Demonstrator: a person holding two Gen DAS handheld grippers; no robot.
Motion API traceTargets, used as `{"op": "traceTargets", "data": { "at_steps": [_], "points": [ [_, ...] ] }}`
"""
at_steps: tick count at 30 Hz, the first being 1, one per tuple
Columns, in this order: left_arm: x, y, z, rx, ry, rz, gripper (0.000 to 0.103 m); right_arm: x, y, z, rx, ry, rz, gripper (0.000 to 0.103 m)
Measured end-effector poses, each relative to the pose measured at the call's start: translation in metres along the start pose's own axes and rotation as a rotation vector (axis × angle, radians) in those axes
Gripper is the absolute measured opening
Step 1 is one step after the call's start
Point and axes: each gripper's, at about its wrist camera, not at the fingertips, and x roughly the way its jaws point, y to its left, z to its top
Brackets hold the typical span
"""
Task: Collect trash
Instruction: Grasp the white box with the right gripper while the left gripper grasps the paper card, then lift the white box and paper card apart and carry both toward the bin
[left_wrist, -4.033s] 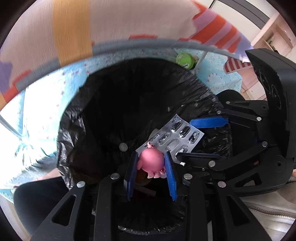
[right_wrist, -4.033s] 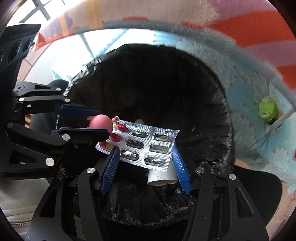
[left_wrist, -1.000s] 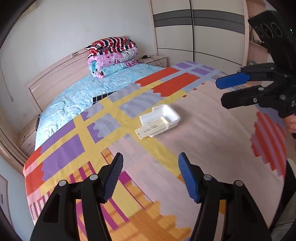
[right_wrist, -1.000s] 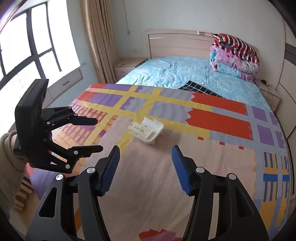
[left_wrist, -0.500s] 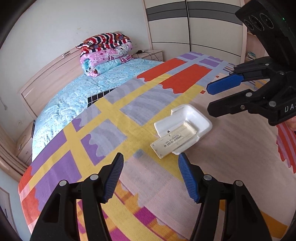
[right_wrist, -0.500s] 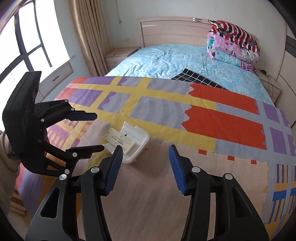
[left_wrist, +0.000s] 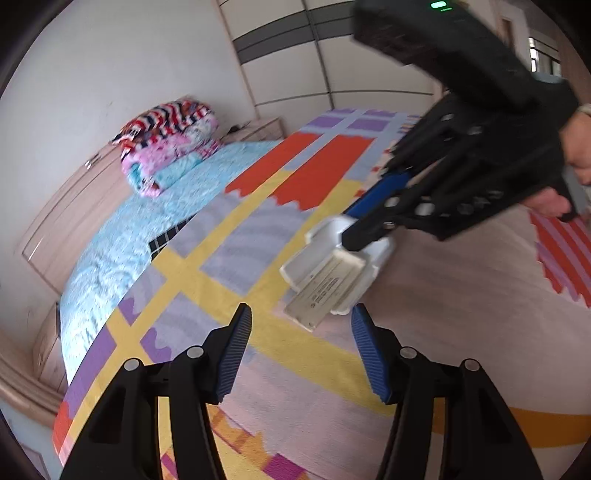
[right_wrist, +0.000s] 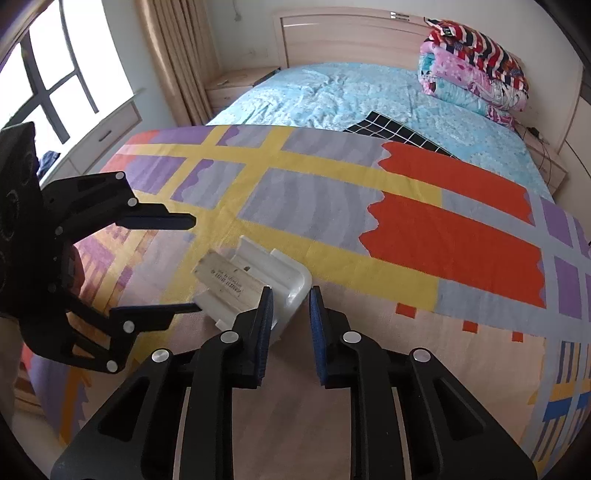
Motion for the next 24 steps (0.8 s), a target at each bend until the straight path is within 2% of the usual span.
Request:
{"op": "traceTargets", "data": {
  "at_steps": [3,5,7,8,17,19,20,24],
  "points": [
    [-0.004,-0.010,-0.001,0.019,-0.018,-0.029,0.055,0.000,0.000,0.001,-0.015,0.005,0.005,0.007],
    [-0.004,-0.017,-0.003,0.043,-0.013,-0.033,0.052,0.000,0.001,0.001,-0.031,0.011,0.003,0.006],
    [-0.002,-0.024,-0.003,0.063,0.001,-0.039,0.038,0.000,0.002,0.000,-0.034,0.013,-0.004,0.006],
    [-0.001,-0.025,-0.004,0.065,0.007,-0.038,0.036,-0.001,0.002,-0.001,-0.036,0.014,-0.006,0.006],
    [0.000,-0.026,-0.005,-0.019,0.032,-0.071,0.033,-0.003,0.002,-0.006,-0.017,0.011,0.026,0.006],
    [0.001,-0.023,-0.005,-0.068,0.041,-0.105,0.023,-0.003,0.000,-0.006,0.004,0.010,0.040,0.006],
    [0.000,-0.024,-0.005,-0.073,0.042,-0.108,0.023,-0.004,0.001,-0.007,0.006,0.007,0.038,0.006],
    [-0.003,-0.030,-0.004,-0.077,0.041,-0.067,0.023,-0.008,0.004,-0.010,0.013,-0.007,0.033,0.006]
  ]
}}
